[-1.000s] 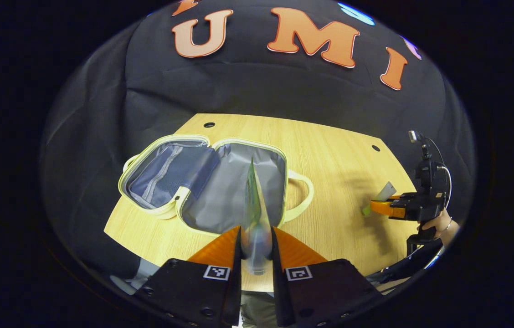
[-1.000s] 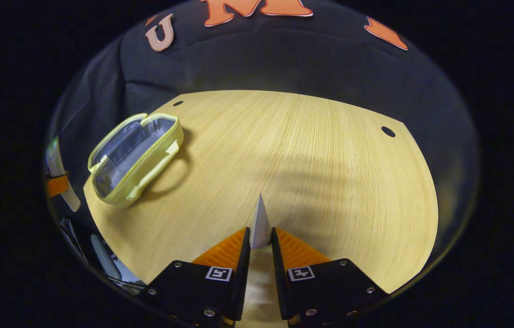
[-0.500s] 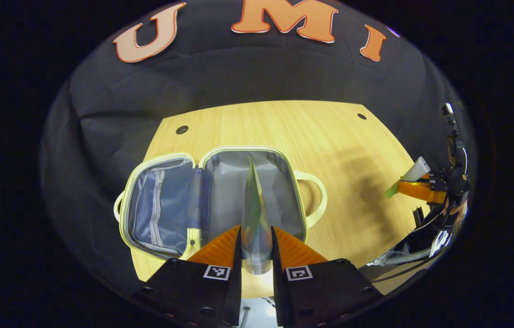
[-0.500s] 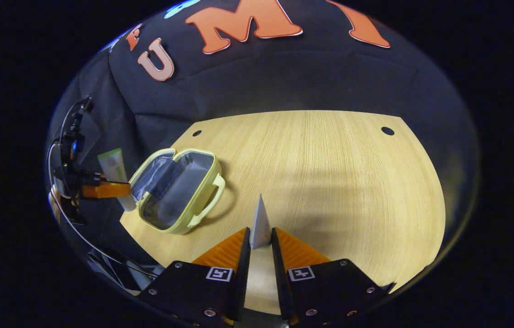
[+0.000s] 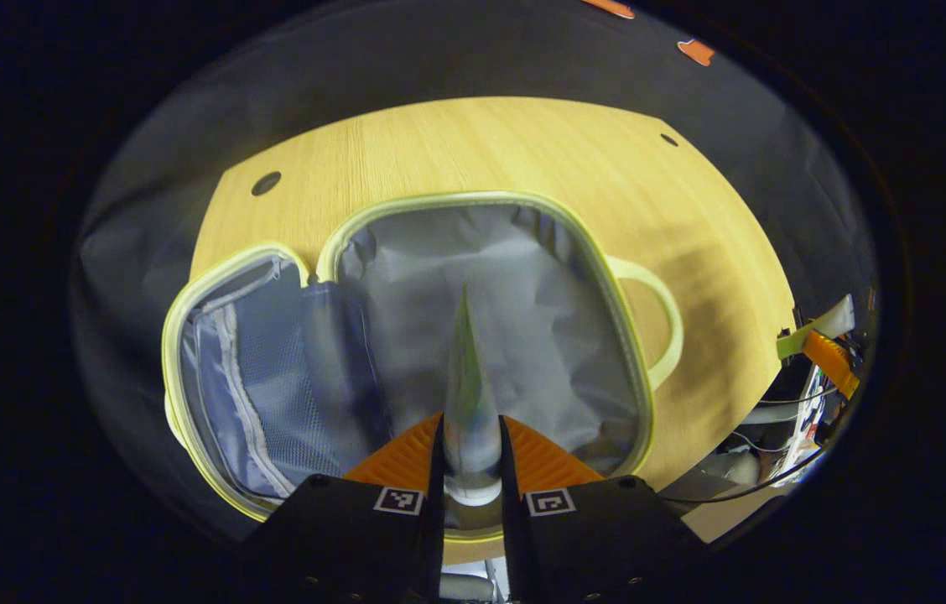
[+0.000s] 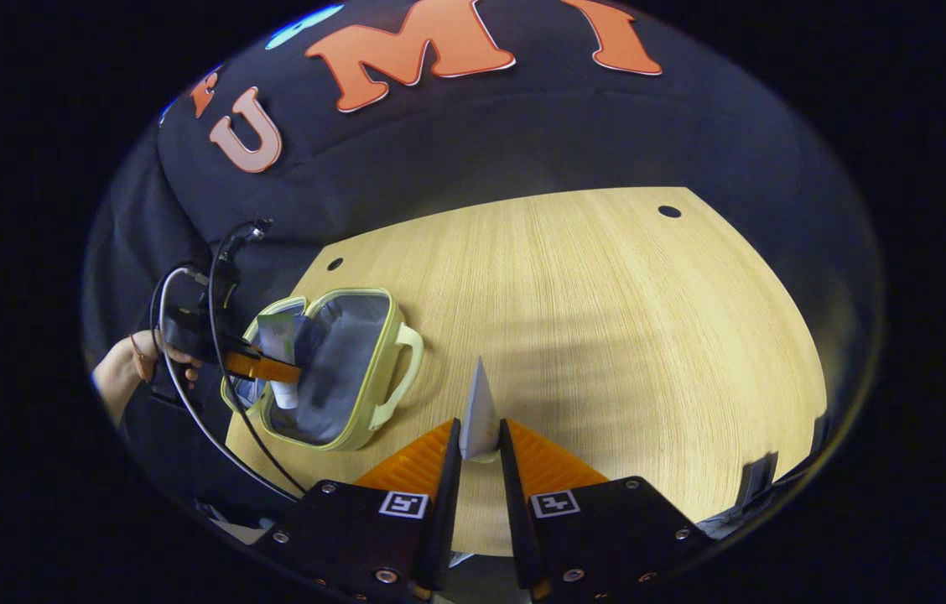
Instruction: First open the suitcase, pack the skin care products into it, and then close the suitcase.
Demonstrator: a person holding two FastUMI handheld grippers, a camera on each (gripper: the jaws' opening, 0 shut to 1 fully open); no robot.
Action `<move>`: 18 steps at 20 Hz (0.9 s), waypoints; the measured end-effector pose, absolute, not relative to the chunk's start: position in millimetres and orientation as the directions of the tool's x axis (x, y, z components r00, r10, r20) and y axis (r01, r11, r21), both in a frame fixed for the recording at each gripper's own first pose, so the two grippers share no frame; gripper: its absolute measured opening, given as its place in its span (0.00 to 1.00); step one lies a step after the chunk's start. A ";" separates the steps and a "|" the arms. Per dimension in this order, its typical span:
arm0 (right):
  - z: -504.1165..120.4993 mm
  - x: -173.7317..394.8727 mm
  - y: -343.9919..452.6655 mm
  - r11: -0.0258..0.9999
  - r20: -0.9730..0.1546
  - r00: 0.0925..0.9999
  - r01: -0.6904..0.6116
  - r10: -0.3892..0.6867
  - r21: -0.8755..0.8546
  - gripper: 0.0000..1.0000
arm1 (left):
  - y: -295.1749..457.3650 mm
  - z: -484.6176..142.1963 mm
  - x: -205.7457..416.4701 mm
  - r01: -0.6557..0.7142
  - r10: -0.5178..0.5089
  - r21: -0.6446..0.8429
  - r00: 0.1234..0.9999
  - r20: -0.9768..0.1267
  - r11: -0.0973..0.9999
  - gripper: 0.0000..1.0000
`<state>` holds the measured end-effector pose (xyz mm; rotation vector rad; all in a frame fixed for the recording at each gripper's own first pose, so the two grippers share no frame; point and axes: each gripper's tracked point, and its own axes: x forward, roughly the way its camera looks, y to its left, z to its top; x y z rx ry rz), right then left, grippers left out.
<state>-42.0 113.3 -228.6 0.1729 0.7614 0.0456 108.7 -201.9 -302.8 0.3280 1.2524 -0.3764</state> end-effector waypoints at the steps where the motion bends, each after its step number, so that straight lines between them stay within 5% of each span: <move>1: -228.1 -44.3 115.0 0.984 -0.684 0.724 0.037 0.093 0.173 0.31 | -201.1 -305.5 108.2 0.448 -0.098 0.028 0.255 -0.962 0.894 0.30; 8: -225.4 -50.4 120.0 0.980 -0.693 0.719 0.098 0.052 0.174 0.30 | -199.4 -302.2 115.7 0.481 -0.112 0.029 0.261 -0.959 0.876 0.37; 11: -222.9 -47.0 124.3 0.981 -0.696 0.717 0.092 0.053 0.169 0.30 | -195.5 -286.2 122.4 0.518 -0.132 0.063 0.331 -0.934 0.853 0.97; 18: -178.8 -25.1 137.9 0.991 -0.666 0.743 0.035 0.063 0.132 0.31 | -204.3 -204.9 143.5 0.525 -0.261 0.159 0.635 -0.727 0.836 0.98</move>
